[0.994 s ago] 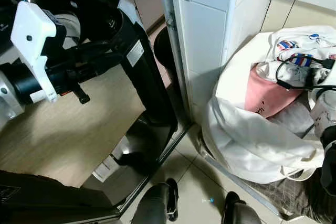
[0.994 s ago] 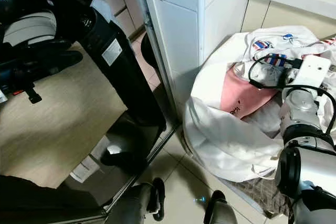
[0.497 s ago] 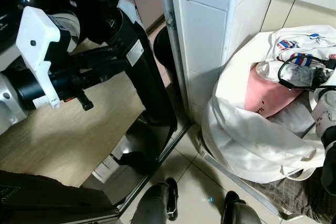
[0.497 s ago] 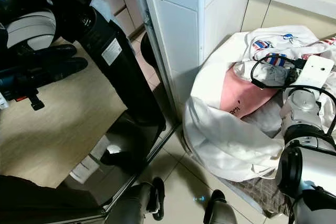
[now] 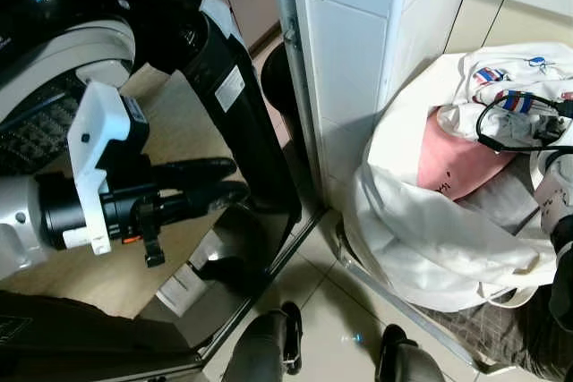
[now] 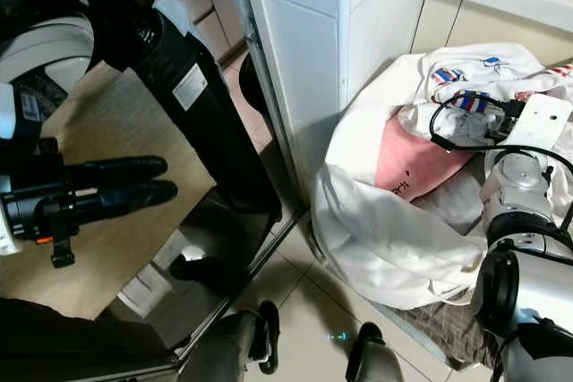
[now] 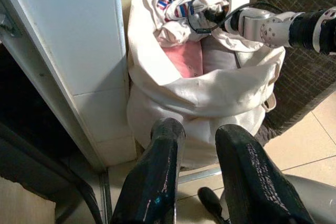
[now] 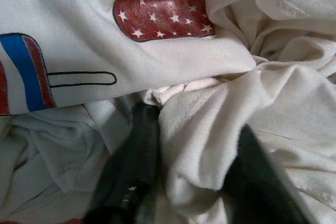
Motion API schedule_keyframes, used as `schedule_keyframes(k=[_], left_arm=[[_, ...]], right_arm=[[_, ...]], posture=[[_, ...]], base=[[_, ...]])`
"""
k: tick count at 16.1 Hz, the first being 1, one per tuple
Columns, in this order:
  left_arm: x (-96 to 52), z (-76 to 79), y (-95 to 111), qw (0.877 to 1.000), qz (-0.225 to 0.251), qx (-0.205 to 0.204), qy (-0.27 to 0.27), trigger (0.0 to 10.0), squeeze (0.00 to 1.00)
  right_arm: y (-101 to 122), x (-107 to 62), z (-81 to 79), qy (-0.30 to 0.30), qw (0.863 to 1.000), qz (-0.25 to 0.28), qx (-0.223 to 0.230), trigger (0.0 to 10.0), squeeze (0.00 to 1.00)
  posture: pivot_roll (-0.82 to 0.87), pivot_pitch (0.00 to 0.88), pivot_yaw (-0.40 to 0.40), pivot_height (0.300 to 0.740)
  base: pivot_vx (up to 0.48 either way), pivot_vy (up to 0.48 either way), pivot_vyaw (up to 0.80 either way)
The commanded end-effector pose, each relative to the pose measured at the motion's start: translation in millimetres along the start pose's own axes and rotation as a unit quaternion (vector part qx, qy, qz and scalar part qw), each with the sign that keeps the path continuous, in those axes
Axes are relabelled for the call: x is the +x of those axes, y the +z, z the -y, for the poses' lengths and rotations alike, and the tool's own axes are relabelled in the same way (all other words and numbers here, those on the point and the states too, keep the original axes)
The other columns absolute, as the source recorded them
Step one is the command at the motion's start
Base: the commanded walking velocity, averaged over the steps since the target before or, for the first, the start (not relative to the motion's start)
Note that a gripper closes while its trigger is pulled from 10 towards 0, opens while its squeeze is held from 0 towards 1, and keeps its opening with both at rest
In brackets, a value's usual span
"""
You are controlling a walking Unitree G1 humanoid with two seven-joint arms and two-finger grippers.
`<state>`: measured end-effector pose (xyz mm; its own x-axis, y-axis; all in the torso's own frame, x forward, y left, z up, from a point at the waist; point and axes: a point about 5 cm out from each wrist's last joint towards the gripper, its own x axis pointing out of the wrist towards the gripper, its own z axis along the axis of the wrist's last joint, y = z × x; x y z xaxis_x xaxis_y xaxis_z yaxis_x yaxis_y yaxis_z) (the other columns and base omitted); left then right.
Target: Clothes washing
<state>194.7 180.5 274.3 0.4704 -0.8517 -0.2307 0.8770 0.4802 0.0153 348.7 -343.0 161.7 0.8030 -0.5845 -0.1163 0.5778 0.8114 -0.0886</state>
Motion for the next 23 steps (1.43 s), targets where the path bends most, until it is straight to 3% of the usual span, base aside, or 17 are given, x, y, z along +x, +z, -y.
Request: schedule_keyframes(k=[1, 4, 9, 11, 13, 16, 19, 20, 21, 23], left_arm=[[-3.8, 5.3, 1.5, 1.0, -0.006, 0.0, -0.013, 10.0, 0.0], [-1.6, 4.8, -1.4, 1.0, 0.004, -0.009, -0.007, 10.0, 0.0], [14.1, -1.9, -14.4, 0.999, 0.019, -0.026, 0.008, 10.0, 0.0], [24.0, -12.9, -21.1, 0.998, 0.031, -0.025, 0.049, 10.0, 0.0], [36.5, -21.3, -27.8, 0.995, 0.051, -0.037, 0.073, 10.0, 0.0], [58.1, -28.8, -35.5, 0.993, 0.076, -0.049, 0.081, 10.0, 0.0], [77.8, -34.7, -36.9, 0.992, 0.088, -0.036, 0.086, 10.0, 0.0], [83.0, -36.6, -36.0, 0.991, 0.09, -0.021, 0.092, 10.0, 0.0], [89.9, -37.7, -33.8, 0.991, 0.095, -0.001, 0.094, 10.0, 0.0], [99.4, -38.1, -27.7, 0.989, 0.119, 0.005, 0.091, 10.0, 0.0]], right_arm=[[-3.0, -0.7, -0.5, 0.0, 1.0, -0.002, 0.003, 0.0, 0.0], [-0.7, -1.1, 2.4, -0.014, 1.0, 0.017, 0.014, 0.0, 0.0], [5.3, -3.8, -3.4, -0.006, 0.997, 0.068, 0.02, 0.0, 0.0], [12.0, -6.1, -9.4, 0.004, 0.994, 0.102, 0.045, 0.0, 0.0], [18.3, -13.1, -25.9, 0.05, 0.986, 0.15, 0.053, 0.0, 0.0], [28.5, -34.0, -44.0, 0.112, 0.97, 0.208, 0.049, 0.0, 0.0], [49.9, -59.6, -56.9, 0.173, 0.956, 0.227, 0.065, 0.0, 0.0], [54.8, -67.6, -61.2, 0.206, 0.951, 0.226, 0.052, 0.0, 0.0], [63.5, -82.5, -66.9, 0.266, 0.938, 0.22, 0.032, 0.0, 0.0], [88.5, -104.3, -68.1, 0.338, 0.915, 0.216, 0.05, 0.0, 0.0]], posture=[[0.45, 0.27, 0.216, 0.74], [0.42, 0.266, 0.203, 0.74], [0.29, 0.265, 0.18, 0.74], [0.23, 0.259, 0.174, 0.74], [0.12, 0.254, 0.157, 0.74], [-0.04, 0.238, 0.156, 0.74], [-0.11, 0.233, 0.135, 0.74], [-0.12, 0.229, 0.109, 0.74], [-0.14, 0.223, 0.099, 0.74], [-0.16, 0.214, 0.095, 0.74]], base=[[0.0, 0.0, 0.0], [0.0, 0.0, 0.0], [0.0, 0.0, 0.0], [0.0, 0.0, 0.0], [0.0, 0.0, 0.0], [0.0, 0.0, 0.0], [0.0, 0.0, 0.0], [0.0, 0.0, 0.0], [0.0, 0.0, 0.0], [0.0, 0.0, 0.0]])
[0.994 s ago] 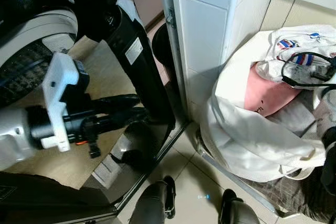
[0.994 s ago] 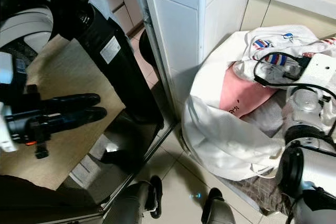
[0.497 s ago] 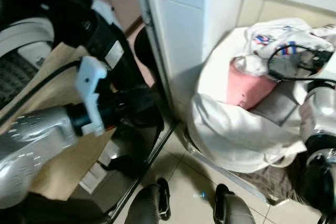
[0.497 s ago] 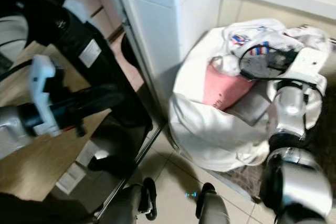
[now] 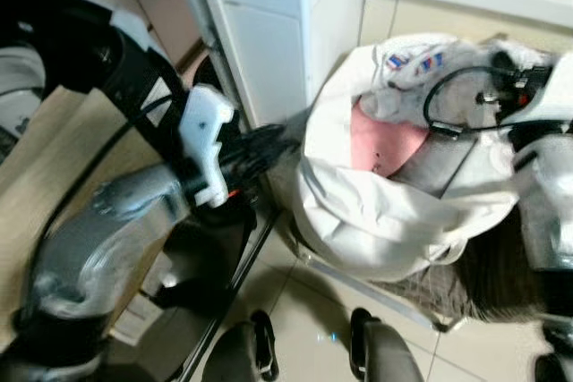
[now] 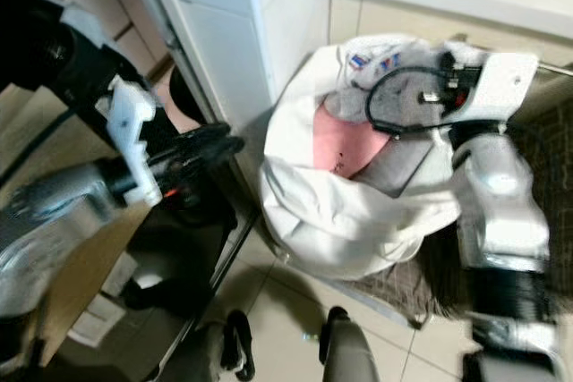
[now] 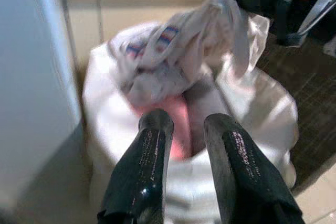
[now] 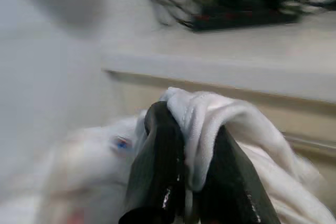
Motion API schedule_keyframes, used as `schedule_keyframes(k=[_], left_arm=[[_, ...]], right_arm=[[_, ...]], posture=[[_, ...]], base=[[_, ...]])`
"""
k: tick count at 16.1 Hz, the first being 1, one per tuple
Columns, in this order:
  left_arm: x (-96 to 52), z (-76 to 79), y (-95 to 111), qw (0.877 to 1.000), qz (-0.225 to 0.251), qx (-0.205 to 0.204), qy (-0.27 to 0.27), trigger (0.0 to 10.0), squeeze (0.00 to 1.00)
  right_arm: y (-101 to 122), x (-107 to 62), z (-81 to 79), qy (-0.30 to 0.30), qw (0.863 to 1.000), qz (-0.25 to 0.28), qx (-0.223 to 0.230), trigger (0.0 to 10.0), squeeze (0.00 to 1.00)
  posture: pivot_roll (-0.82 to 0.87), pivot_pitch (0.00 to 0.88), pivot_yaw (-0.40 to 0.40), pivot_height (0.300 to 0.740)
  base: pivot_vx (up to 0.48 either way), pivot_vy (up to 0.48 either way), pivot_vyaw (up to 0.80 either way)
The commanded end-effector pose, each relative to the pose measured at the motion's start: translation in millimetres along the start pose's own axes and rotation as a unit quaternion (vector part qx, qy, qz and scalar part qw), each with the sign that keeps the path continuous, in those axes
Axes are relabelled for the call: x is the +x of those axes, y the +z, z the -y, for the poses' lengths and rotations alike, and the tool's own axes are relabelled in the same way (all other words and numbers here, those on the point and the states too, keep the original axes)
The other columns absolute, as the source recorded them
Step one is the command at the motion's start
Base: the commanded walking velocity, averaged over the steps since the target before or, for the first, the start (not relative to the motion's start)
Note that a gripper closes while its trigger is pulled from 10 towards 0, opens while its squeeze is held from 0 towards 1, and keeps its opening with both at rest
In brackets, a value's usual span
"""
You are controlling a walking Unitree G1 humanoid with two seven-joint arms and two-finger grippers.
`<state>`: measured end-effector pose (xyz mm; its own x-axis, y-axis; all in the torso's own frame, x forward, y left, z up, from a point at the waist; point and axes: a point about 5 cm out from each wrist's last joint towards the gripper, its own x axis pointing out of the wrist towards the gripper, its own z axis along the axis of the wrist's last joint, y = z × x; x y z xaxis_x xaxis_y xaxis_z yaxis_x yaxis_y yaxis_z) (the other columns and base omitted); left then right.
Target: Clothes washing
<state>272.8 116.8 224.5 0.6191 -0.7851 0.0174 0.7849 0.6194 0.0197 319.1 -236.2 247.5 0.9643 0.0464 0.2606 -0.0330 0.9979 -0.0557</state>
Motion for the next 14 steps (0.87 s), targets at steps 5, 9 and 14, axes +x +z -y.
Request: schedule_keyframes(k=[5, 9, 14], left_arm=[[34.7, 3.2, 20.9, 0.995, 0.095, -0.043, -0.005, 10.0, 1.0], [42.3, 2.4, 45.7, 0.98, 0.183, -0.068, -0.029, 10.0, 1.0], [53.9, 37.1, 54.1, 0.95, 0.217, -0.141, -0.172, 10.0, 1.0]], right_arm=[[83.4, -14.2, -58.8, 0.237, 0.961, 0.039, 0.133, 0.0, 0.0], [106.8, -19.2, -59.5, 0.283, 0.933, 0.053, 0.215, 0.0, 0.0], [113.9, -27.9, -69.9, 0.355, 0.882, 0.036, 0.307, 0.0, 0.0]], posture=[[-0.2, 0.205, 0.066, 0.74], [-0.2, 0.19, 0.037, 0.74], [-0.19, 0.179, 0.02, 0.74]], base=[[0.0, 0.0, 0.0], [0.0, 0.0, 0.0], [0.0, 0.0, 0.0]])
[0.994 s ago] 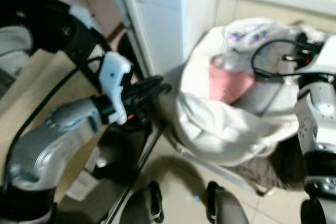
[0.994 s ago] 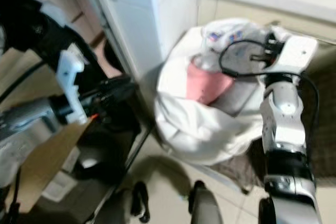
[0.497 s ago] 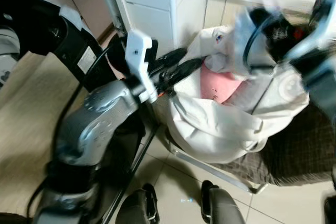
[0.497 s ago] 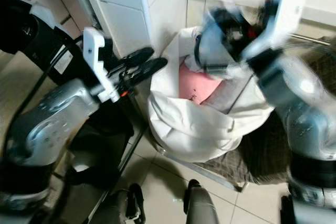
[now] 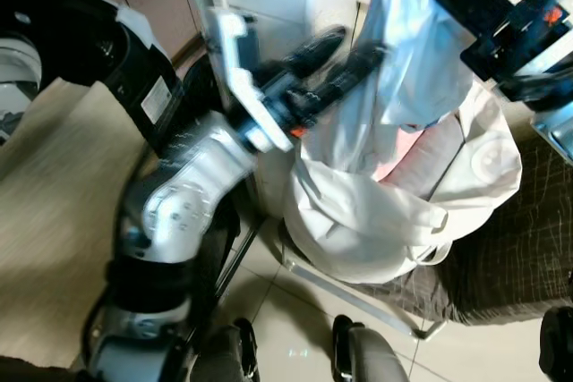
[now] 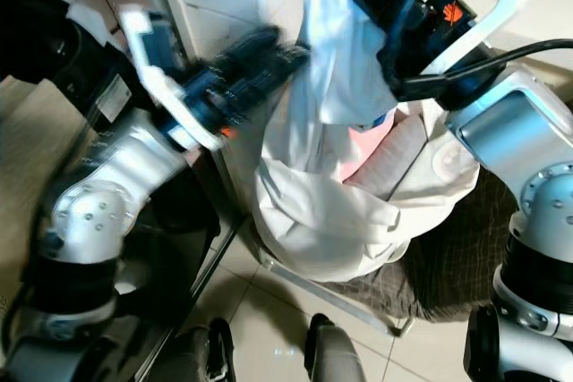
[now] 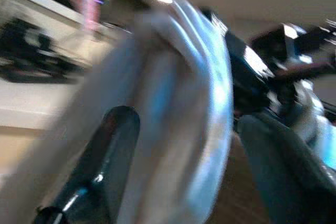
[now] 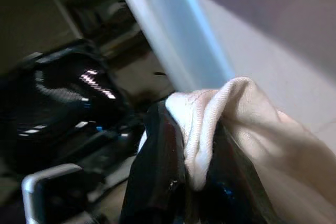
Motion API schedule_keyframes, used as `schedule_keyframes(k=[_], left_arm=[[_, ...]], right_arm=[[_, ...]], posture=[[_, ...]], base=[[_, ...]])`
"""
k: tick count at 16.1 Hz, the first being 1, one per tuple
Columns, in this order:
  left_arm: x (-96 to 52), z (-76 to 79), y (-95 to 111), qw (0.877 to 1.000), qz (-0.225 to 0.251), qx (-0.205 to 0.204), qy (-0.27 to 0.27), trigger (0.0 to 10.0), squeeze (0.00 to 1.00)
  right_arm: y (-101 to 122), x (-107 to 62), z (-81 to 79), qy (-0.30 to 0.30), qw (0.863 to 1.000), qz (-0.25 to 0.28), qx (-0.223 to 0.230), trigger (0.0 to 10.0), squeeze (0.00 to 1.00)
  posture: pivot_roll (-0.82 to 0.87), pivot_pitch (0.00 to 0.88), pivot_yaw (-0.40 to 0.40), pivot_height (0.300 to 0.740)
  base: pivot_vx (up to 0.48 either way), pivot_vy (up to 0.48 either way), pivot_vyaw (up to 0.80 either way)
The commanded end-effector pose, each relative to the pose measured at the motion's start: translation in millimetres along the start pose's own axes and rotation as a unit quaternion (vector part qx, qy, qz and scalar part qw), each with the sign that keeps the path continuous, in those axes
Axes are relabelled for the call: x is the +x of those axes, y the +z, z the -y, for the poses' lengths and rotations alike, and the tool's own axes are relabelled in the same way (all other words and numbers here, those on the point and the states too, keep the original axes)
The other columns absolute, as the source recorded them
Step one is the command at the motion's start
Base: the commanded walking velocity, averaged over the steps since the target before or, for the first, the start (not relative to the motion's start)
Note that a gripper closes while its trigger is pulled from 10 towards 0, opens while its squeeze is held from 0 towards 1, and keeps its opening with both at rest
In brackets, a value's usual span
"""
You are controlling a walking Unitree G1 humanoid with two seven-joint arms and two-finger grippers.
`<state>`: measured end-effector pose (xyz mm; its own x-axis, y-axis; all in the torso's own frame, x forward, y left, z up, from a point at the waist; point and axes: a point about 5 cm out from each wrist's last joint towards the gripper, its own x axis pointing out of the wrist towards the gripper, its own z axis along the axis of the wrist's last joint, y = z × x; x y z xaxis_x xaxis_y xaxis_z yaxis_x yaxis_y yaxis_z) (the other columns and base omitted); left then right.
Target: Clothes washing
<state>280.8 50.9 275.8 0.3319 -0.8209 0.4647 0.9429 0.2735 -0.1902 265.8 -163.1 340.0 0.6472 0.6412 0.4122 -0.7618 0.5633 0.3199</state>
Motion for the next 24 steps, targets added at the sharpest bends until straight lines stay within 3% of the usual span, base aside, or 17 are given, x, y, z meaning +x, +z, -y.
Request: schedule_keyframes(k=[1, 6, 7, 8, 9, 11, 14, 24], left_arm=[[5.8, 12.8, -7.7, 0.999, 0.0, -0.024, -0.033, 10.0, 1.0], [10.6, 30.0, -14.3, 0.99, 0.019, -0.113, -0.086, 10.0, 1.0], [9.6, 32.4, -19.8, 0.992, 0.0, -0.094, -0.089, 10.0, 0.95], [8.6, 31.5, -26.0, 0.993, -0.016, -0.086, -0.079, 10.0, 0.56], [7.9, 27.0, -30.0, 0.995, -0.023, -0.075, -0.054, 0.0, 0.0], [5.4, 15.9, -31.9, 0.998, -0.028, -0.056, -0.005, 0.0, 0.0], [3.8, 9.2, -29.6, 0.998, -0.016, -0.05, 0.021, 0.0, 0.0], [1.7, 3.0, -25.7, 0.999, -0.004, -0.029, 0.045, 0.0, 0.0]], right_arm=[[-2.5, -1.9, -13.8, 0.036, 0.999, -0.003, 0.012, 0.0, 0.0], [-16.0, -6.2, -21.0, 0.045, 0.998, -0.042, 0.029, 0.0, 0.0], [-17.6, -6.2, -23.2, 0.047, 0.997, -0.044, 0.032, 0.0, 0.0], [-18.3, -6.1, -24.8, 0.049, 0.997, -0.044, 0.035, 0.0, 0.0], [-18.3, -5.8, -26.3, 0.051, 0.997, -0.043, 0.037, 0.0, 0.0], [-17.9, -5.8, -27.9, 0.053, 0.997, -0.042, 0.039, 0.0, 0.0], [-17.7, -5.3, -28.2, 0.051, 0.997, -0.041, 0.041, 0.0, 0.0], [-19.8, -4.1, -26.3, 0.051, 0.997, -0.043, 0.046, 0.0, 0.0]], posture=[[-0.2, 0.176, 0.022, 0.74], [-0.21, 0.17, 0.03, 0.74], [-0.21, 0.169, 0.03, 0.74], [-0.2, 0.166, 0.03, 0.74], [-0.2, 0.166, 0.03, 0.74], [-0.2, 0.16, 0.029, 0.74], [-0.2, 0.16, 0.028, 0.74], [-0.19, 0.16, 0.033, 0.74]], base=[[0.0, 0.0, 0.0], [0.0, 0.0, 0.0], [0.0, 0.0, 0.0], [0.0, 0.0, 0.0], [0.0, 0.0, 0.0], [0.0, 0.0, 0.0], [0.0, 0.0, 0.0], [0.0, 0.0, 0.0]])
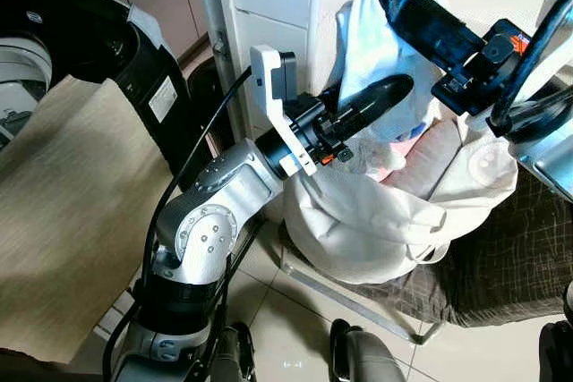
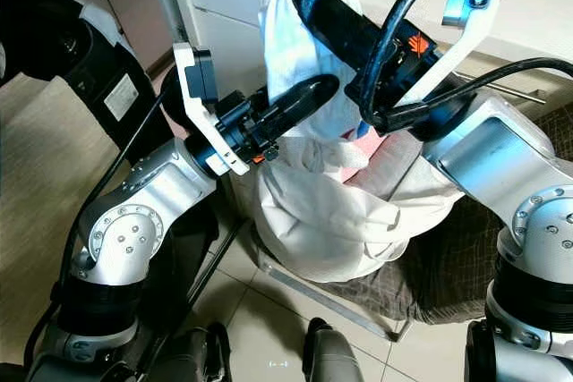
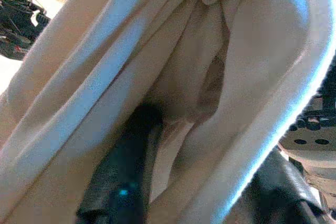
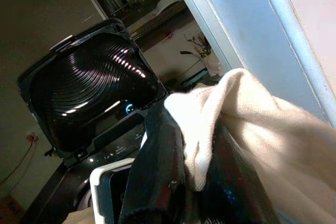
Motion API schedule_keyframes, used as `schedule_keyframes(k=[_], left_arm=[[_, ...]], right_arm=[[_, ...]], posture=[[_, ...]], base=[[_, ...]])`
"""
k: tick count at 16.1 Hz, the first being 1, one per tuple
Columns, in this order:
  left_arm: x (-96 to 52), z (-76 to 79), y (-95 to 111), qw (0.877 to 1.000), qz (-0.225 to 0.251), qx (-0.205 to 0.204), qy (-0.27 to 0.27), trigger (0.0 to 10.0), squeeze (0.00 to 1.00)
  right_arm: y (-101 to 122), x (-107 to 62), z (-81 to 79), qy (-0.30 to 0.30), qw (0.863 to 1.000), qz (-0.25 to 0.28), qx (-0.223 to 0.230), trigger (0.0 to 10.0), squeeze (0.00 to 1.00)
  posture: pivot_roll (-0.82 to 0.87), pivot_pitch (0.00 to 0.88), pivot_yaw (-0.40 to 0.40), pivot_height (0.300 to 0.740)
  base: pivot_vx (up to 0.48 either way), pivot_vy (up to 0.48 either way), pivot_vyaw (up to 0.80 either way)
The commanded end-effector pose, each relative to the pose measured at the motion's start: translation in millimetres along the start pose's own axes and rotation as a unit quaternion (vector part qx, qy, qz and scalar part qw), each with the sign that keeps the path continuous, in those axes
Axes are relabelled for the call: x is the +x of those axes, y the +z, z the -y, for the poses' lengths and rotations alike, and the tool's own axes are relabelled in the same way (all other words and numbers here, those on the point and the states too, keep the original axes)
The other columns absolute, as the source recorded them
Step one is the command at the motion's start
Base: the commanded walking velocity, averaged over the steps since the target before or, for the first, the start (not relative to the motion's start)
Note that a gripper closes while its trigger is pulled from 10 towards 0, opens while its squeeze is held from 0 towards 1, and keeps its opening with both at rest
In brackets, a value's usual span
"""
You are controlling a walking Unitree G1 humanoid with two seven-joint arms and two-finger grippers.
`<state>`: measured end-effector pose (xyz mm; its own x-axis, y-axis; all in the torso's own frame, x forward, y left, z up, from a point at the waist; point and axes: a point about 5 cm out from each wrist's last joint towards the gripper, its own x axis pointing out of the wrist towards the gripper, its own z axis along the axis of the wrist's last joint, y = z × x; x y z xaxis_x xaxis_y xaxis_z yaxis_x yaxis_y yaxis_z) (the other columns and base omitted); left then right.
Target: Clothes washing
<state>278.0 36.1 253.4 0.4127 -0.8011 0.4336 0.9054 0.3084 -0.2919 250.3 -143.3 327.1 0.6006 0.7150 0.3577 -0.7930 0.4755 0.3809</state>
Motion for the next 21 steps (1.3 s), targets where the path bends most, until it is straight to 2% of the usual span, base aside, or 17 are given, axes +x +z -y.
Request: schedule_keyframes(k=[1, 9, 10, 11, 16, 17, 18, 19, 20, 21], left_arm=[[1.0, 0.7, 1.5, 1.0, 0.003, 0.006, 0.001, 0.0, 0.0], [-1.4, -6.2, 6.6, 1.0, 0.017, 0.017, 0.017, 0.0, 0.0], [-1.7, -7.7, 7.4, 0.999, 0.018, 0.02, 0.021, 0.0, 0.0], [-1.9, -9.3, 8.1, 0.999, 0.019, 0.022, 0.024, 0.0, 0.0], [-4.6, -18.0, 12.4, 0.998, 0.027, 0.032, 0.042, 0.0, 0.0], [-7.2, -24.4, 18.4, 0.996, 0.031, 0.06, 0.055, 0.0, 0.0], [-10.9, -33.7, 30.3, 0.992, 0.039, 0.09, 0.075, 0.0, 0.0], [-19.3, -50.8, 58.2, 0.98, 0.053, 0.154, 0.112, 0.0, 0.0], [-30.8, -67.8, 101.0, 0.956, 0.071, 0.24, 0.156, 0.0, 0.0], [-40.6, -74.9, 149.7, 0.914, 0.082, 0.346, 0.194, 0.0, 0.0]], right_arm=[[-0.1, -0.9, -7.9, 0.025, 1.0, -0.001, -0.003, 0.0, 0.0], [-0.6, -0.9, -7.7, 0.025, 1.0, 0.001, -0.005, 0.0, 0.0], [-0.5, -0.9, -6.8, 0.019, 1.0, 0.001, -0.007, 6.8, 0.79], [-0.3, -0.9, -4.2, 0.008, 1.0, 0.002, -0.004, 10.0, 1.0], [1.5, -5.7, -5.6, 0.014, 1.0, -0.001, 0.0, 10.0, 1.0], [1.0, -9.0, -4.9, 0.005, 1.0, -0.009, -0.011, 10.0, 0.0], [0.2, -12.6, -4.5, -0.001, 1.0, -0.02, -0.022, 10.0, 0.0], [-1.5, -18.1, -4.3, -0.007, 0.999, -0.036, -0.035, 10.0, 0.0], [-3.9, -22.3, -4.0, -0.014, 0.998, -0.047, -0.043, 10.0, 0.0], [-7.0, -25.3, -3.2, -0.021, 0.997, -0.058, -0.049, 10.0, 0.0]], posture=[[-0.19, 0.16, 0.033, 0.74], [-0.19, 0.157, 0.035, 0.74], [-0.19, 0.157, 0.036, 0.74], [-0.18, 0.157, 0.036, 0.74], [-0.18, 0.159, 0.04, 0.74], [-0.19, 0.156, 0.042, 0.74], [-0.19, 0.156, 0.042, 0.74], [-0.19, 0.155, 0.044, 0.74], [-0.19, 0.155, 0.046, 0.74], [-0.19, 0.152, 0.047, 0.74]], base=[[0.0, 0.0, 0.0], [0.0, 0.0, 0.0], [0.0, 0.0, 0.0], [0.0, 0.0, 0.0], [0.0, 0.0, 0.0], [0.0, 0.0, 0.0], [0.0, 0.0, 0.0], [0.0, 0.0, 0.0], [0.0, 0.0, 0.0], [0.0, 0.0, 0.0]])
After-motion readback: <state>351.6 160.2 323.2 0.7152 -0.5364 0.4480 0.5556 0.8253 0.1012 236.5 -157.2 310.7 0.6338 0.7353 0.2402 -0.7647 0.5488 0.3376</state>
